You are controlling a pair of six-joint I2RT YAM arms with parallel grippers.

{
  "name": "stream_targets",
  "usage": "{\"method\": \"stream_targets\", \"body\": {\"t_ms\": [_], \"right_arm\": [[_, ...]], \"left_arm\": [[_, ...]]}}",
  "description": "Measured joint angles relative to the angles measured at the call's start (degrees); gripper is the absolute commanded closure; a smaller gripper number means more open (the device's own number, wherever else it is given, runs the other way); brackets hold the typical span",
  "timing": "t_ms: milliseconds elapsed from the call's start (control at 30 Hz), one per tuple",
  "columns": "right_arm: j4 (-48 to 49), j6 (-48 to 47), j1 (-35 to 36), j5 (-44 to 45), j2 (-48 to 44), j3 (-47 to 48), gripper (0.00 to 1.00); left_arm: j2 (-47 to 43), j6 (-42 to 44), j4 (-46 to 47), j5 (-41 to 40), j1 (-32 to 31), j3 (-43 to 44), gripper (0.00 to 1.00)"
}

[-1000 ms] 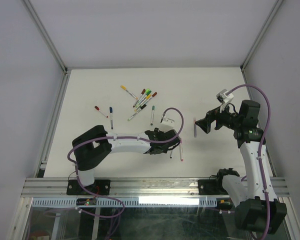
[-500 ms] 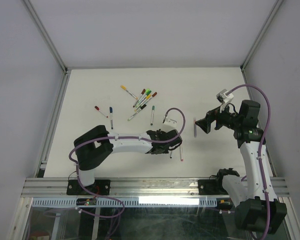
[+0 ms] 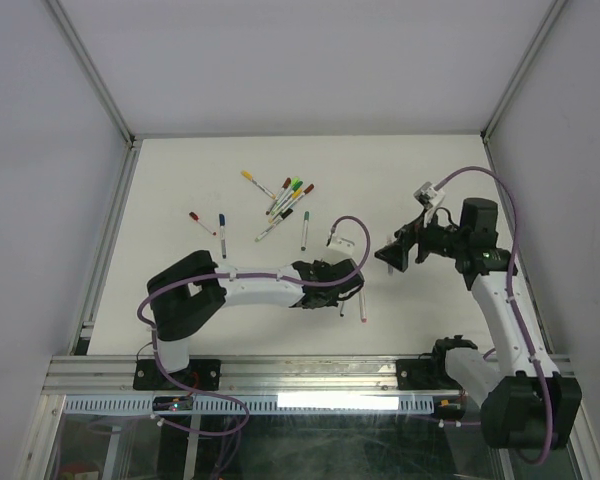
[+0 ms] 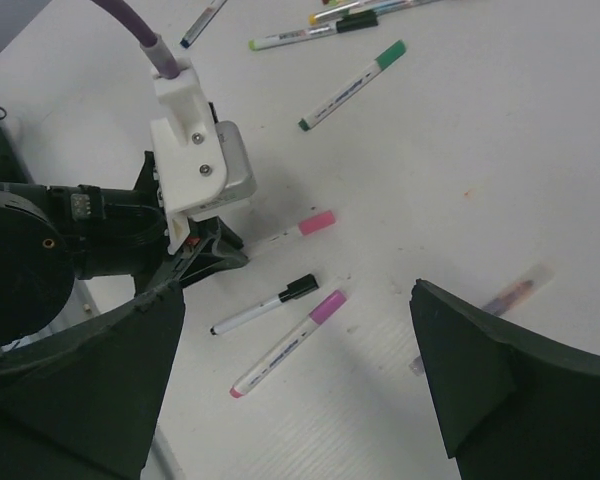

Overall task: Open the pen caps
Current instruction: Pick up the pen from the center of the board.

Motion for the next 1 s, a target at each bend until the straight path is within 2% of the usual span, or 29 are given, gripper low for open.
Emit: {"method": "stream_targets", "body": {"t_ms": [233, 500, 700, 1000], "right_arm": [[8.4, 9.3, 5.5, -2.7, 8.5, -4.5, 0.04], [21.6, 27.3, 10.6, 0.2, 19.9, -6.6, 0.15], [24.5, 37.6, 12.8, 4.2, 30.3, -5.2, 0.26], [30.3, 47.0, 15.5, 6.0, 36.2, -4.7, 0.27]], "left_arm": [[-3.1, 0.7, 5.3, 1.5, 1.4, -4.6, 1.0], [-5.5, 1.8, 9.1, 1.7, 2.3, -8.4, 1.0], [-6.6, 2.7, 11.3, 1.2, 2.3, -9.7, 1.0], [-8.6, 3.6, 16.3, 1.1, 3.3, -10.1, 1.0]]}}
